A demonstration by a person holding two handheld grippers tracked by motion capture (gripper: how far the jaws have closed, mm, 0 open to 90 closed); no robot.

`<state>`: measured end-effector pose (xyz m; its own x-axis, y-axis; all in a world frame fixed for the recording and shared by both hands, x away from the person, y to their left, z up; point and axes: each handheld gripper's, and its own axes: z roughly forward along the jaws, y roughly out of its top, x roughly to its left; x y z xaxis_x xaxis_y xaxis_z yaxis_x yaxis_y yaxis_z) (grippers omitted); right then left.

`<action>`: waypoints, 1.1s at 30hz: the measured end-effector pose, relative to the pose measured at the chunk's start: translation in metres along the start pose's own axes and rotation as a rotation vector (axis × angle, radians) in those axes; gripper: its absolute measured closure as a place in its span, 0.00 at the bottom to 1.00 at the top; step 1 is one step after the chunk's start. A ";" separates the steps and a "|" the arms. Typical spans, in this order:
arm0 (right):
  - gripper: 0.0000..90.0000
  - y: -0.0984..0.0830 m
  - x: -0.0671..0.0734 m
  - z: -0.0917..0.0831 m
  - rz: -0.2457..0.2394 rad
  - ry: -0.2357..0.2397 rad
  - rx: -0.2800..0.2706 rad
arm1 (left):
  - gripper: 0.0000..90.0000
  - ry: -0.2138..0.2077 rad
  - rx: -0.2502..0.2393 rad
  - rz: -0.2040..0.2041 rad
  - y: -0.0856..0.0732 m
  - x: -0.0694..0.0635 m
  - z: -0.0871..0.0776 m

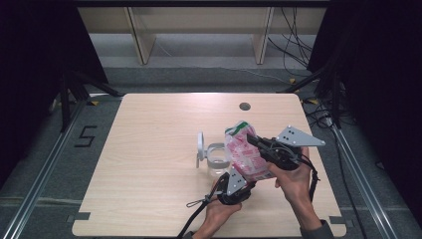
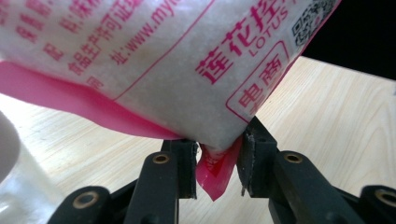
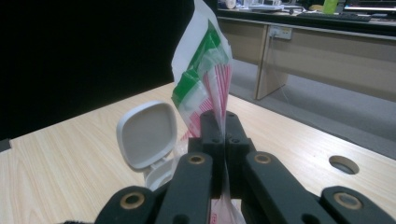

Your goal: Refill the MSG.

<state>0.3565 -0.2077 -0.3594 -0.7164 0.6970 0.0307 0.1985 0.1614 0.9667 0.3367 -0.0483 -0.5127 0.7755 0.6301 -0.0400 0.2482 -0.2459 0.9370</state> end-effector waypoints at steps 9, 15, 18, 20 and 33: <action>1.00 0.008 -0.004 0.021 -0.053 -0.014 0.019 | 0.79 0.004 -0.028 -0.048 0.003 0.004 0.010; 1.00 0.010 -0.004 0.028 -0.029 0.007 0.030 | 0.79 0.006 -0.035 -0.049 0.004 0.007 0.013; 1.00 0.010 -0.006 0.032 -0.043 0.006 0.029 | 0.79 -0.007 -0.054 -0.055 0.004 0.006 0.016; 1.00 0.010 -0.004 0.033 -0.042 -0.002 0.023 | 0.79 0.015 -0.051 -0.046 0.005 0.002 0.017; 1.00 0.014 -0.003 0.043 -0.077 0.016 0.028 | 0.80 -0.022 -0.085 -0.087 0.010 0.008 0.026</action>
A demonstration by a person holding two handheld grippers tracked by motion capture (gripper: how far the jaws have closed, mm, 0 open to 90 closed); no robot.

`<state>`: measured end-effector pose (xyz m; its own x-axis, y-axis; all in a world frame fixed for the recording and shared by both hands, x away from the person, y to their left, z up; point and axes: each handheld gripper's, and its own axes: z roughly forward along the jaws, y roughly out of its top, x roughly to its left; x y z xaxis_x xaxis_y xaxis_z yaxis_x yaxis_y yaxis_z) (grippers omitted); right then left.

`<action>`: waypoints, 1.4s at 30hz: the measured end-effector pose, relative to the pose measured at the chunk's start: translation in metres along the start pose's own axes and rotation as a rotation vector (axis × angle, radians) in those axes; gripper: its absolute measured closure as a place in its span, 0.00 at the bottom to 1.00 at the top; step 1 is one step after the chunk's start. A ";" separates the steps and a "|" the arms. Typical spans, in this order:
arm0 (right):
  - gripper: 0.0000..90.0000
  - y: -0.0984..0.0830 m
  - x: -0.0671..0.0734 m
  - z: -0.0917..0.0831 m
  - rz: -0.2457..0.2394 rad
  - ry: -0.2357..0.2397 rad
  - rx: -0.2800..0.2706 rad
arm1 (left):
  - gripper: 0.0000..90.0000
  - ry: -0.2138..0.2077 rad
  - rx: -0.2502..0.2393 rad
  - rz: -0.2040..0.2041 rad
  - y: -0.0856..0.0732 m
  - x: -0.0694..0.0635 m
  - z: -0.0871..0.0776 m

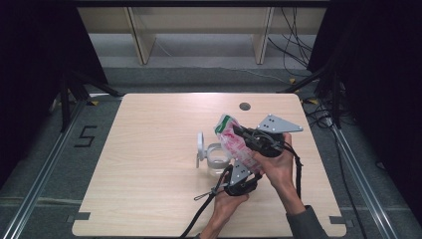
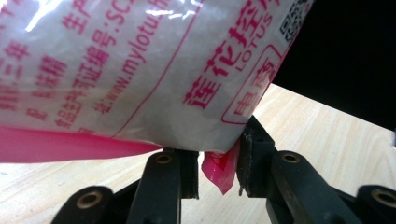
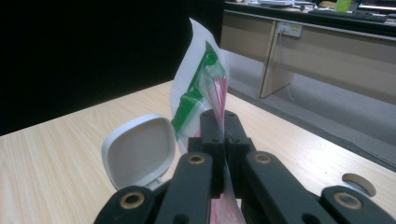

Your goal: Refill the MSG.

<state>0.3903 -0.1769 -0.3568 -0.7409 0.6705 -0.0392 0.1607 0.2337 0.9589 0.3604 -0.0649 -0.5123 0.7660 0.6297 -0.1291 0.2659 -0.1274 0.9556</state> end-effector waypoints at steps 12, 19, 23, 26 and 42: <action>1.00 0.001 0.007 0.010 0.025 0.001 0.019 | 0.80 -0.004 -0.027 -0.031 0.000 0.001 0.000; 1.00 0.003 0.011 0.012 0.020 0.000 0.010 | 0.80 0.000 -0.044 -0.018 0.001 0.002 -0.001; 1.00 0.002 0.011 0.014 0.008 0.014 0.017 | 0.80 -0.007 -0.049 -0.023 0.000 0.003 -0.001; 1.00 0.002 0.011 0.018 -0.005 0.007 0.007 | 0.80 -0.018 -0.046 -0.034 -0.001 0.003 -0.001; 1.00 0.004 0.017 0.020 0.005 0.015 0.014 | 0.80 -0.015 -0.064 -0.042 0.003 0.005 -0.001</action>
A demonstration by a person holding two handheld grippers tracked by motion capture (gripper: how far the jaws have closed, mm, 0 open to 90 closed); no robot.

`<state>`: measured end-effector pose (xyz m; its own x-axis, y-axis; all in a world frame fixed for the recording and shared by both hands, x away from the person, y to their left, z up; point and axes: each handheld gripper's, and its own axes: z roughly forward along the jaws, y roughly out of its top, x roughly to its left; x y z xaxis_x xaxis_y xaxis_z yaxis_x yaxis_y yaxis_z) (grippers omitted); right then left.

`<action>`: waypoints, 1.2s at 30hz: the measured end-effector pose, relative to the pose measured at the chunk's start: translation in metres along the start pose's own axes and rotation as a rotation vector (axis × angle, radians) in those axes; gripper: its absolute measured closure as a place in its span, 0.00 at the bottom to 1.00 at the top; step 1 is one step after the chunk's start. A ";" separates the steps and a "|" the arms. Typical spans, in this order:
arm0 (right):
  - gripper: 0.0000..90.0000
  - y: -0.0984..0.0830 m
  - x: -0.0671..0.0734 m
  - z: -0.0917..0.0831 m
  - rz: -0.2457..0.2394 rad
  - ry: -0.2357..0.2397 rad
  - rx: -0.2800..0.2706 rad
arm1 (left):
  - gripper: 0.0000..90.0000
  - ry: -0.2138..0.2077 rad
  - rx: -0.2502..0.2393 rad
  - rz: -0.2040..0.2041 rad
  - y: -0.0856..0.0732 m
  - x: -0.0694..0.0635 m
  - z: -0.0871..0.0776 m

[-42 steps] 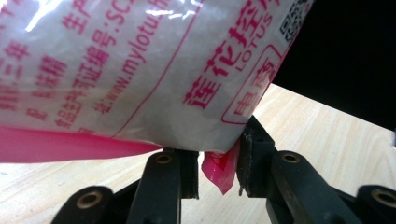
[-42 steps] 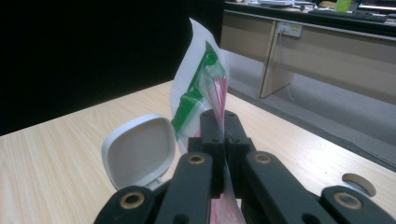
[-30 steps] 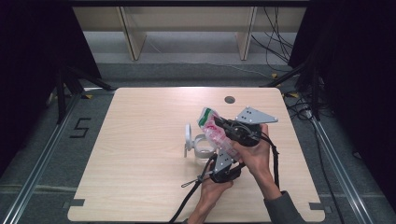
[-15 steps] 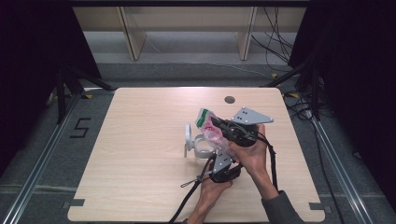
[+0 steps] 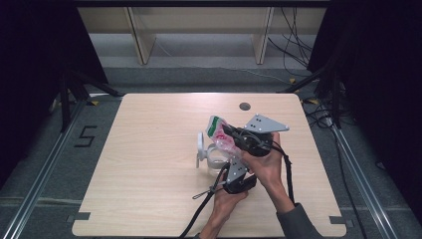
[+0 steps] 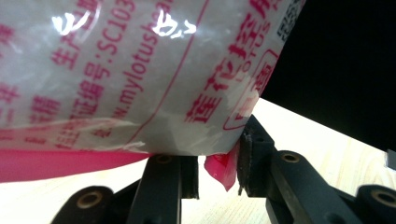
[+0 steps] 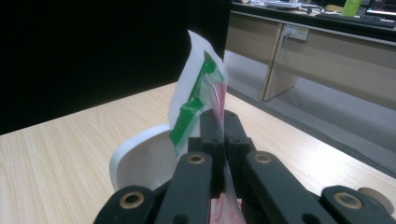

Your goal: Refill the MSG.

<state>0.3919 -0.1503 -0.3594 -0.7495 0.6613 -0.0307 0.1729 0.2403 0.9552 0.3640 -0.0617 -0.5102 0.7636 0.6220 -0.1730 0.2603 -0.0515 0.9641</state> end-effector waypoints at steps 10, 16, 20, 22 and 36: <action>1.00 0.002 -0.002 0.000 -0.029 -0.015 -0.017 | 0.80 -0.002 -0.013 0.003 0.000 0.000 0.000; 1.00 0.002 0.000 0.001 -0.012 0.008 -0.011 | 0.80 0.004 -0.011 0.002 0.001 0.000 -0.001; 1.00 0.001 0.001 0.003 -0.003 0.008 0.008 | 0.80 -0.011 -0.021 -0.004 0.000 0.000 0.001; 1.00 0.001 0.000 0.004 -0.008 0.013 0.000 | 0.80 -0.012 -0.026 -0.003 0.000 0.000 0.001; 1.00 0.002 0.002 0.005 -0.003 0.018 -0.007 | 0.80 -0.013 -0.032 -0.002 0.001 0.000 0.000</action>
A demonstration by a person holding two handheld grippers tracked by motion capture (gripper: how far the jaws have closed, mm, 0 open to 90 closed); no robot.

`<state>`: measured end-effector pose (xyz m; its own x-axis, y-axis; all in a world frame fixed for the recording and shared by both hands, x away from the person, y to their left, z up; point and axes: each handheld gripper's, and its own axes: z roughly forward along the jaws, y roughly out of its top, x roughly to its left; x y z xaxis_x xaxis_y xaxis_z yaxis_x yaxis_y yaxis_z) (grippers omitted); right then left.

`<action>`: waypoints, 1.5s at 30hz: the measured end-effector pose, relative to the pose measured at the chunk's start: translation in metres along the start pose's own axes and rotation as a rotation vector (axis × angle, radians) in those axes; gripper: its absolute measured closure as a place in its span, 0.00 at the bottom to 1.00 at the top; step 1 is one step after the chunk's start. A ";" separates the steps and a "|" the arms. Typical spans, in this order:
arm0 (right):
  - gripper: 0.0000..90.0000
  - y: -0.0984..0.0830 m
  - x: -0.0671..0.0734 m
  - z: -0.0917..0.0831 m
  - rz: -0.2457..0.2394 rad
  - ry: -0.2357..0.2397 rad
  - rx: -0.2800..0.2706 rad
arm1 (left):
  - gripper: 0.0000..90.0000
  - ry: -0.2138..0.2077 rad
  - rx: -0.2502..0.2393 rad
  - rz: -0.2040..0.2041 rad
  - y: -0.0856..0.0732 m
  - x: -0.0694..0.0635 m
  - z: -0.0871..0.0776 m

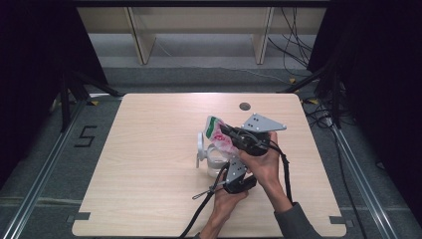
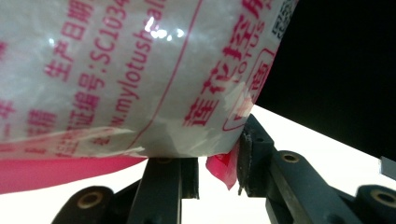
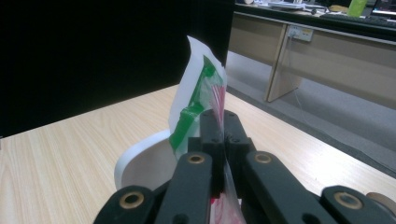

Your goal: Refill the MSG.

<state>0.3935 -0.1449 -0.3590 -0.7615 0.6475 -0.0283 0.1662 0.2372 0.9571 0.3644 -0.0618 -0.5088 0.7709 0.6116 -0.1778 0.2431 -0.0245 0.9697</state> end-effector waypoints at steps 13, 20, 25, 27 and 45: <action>1.00 0.000 -0.002 0.001 -0.028 -0.008 -0.004 | 0.80 -0.004 -0.005 0.007 0.000 -0.001 0.000; 1.00 0.000 -0.002 0.002 -0.022 -0.002 -0.008 | 0.80 -0.001 -0.003 0.009 0.000 -0.001 0.000; 1.00 0.000 -0.002 0.003 -0.020 0.009 -0.012 | 0.80 0.000 -0.002 0.012 0.000 -0.001 0.000; 1.00 0.000 -0.002 0.002 -0.023 0.001 -0.005 | 0.80 -0.001 -0.001 0.012 0.000 -0.001 0.000; 1.00 0.002 -0.002 -0.001 -0.008 0.006 0.005 | 0.80 -0.007 -0.004 0.006 0.001 -0.002 0.000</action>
<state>0.3947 -0.1461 -0.3567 -0.7663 0.6415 -0.0345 0.1630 0.2461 0.9554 0.3634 -0.0632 -0.5078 0.7764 0.6059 -0.1735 0.2365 -0.0249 0.9713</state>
